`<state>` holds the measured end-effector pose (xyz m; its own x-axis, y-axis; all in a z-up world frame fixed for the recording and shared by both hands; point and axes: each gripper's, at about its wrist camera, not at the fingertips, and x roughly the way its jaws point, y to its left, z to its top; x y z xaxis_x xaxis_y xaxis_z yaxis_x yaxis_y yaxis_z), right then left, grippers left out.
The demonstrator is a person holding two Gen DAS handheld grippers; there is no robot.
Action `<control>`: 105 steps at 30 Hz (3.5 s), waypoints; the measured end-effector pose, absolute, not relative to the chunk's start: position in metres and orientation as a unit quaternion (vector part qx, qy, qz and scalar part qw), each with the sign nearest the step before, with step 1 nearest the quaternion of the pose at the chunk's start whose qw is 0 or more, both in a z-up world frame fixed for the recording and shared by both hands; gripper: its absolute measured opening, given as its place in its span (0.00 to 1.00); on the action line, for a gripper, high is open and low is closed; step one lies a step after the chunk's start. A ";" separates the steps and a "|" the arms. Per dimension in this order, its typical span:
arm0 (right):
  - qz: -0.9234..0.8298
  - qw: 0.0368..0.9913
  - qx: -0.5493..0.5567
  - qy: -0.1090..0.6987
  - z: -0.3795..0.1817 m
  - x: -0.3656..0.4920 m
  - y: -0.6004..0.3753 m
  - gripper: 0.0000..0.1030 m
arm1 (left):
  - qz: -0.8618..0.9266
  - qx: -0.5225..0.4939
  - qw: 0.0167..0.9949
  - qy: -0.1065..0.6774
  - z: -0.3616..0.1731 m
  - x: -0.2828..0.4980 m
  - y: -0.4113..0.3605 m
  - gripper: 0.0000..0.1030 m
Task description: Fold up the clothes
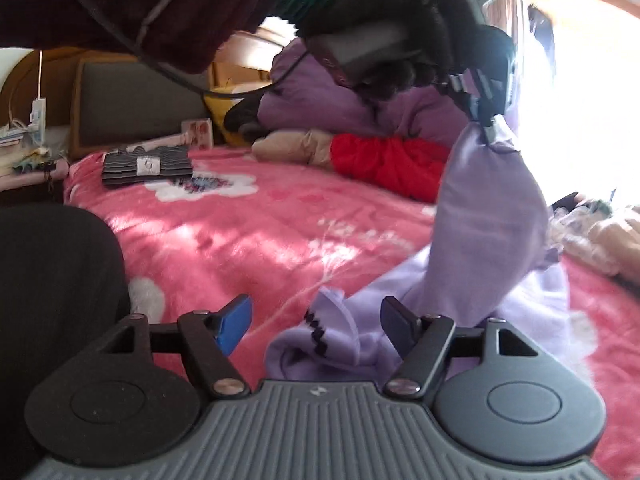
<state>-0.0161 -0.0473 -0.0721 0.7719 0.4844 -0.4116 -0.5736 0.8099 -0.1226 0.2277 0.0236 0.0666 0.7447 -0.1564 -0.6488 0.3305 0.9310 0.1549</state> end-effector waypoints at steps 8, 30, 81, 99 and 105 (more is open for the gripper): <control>0.291 0.915 -0.176 0.217 -0.087 -0.014 -0.032 0.69 | -0.124 0.121 0.913 0.368 -0.001 0.274 0.035 0.05; 0.286 0.935 -0.165 0.132 -0.067 -0.025 -0.030 0.69 | -0.180 0.022 0.925 0.335 -0.018 0.288 0.056 0.02; 0.282 0.940 -0.160 0.103 -0.061 -0.033 -0.027 0.69 | -0.163 0.026 0.910 0.380 -0.051 0.287 0.038 0.28; 0.153 0.962 0.017 0.223 -0.027 0.082 -0.147 0.46 | -0.276 -0.013 0.908 0.314 -0.023 0.089 0.078 0.28; 0.160 0.941 0.002 0.298 -0.044 0.155 -0.127 0.43 | -0.295 0.009 0.891 0.345 -0.056 0.091 0.072 0.28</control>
<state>0.1546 -0.1273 -0.0443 0.7710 0.3025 -0.5604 -0.2996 0.9488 0.1001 0.0914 0.0721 -0.0559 0.5873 -0.5200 -0.6202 0.5322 0.8254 -0.1881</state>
